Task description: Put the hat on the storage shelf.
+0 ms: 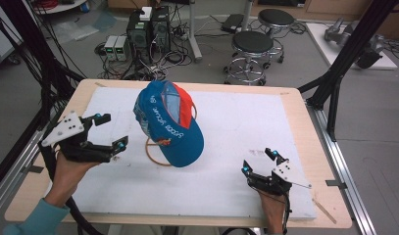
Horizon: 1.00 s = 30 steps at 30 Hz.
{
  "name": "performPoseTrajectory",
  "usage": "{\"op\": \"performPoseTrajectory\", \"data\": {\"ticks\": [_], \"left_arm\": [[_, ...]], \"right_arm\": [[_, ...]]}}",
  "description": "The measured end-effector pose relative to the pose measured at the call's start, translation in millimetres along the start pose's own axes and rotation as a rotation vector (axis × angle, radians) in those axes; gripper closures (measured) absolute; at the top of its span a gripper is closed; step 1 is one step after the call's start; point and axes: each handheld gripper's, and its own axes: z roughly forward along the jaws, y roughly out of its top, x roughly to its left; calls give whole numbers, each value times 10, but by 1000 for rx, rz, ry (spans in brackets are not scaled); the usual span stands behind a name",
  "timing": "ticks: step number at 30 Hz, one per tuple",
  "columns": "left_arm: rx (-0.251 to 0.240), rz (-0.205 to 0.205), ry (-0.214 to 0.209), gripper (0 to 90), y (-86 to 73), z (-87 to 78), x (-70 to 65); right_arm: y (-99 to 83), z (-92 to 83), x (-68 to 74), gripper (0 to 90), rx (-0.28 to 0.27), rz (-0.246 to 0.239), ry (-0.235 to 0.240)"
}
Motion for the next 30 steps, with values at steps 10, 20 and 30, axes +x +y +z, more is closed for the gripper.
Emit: {"op": "performPoseTrajectory", "data": {"ticks": [10, 20, 30], "left_arm": [[51, -37, 68, 82, -643, -191, 159], [61, -36, 141, 83, -1089, -388, 281], [-36, -54, 195, 86, -1345, -526, 282]], "right_arm": [[-1, -2, 17, 103, 1, -10, -7], [-1, -3, 25, 103, -4, -22, -13], [-6, -16, 33, 103, -14, -19, -13]]}}
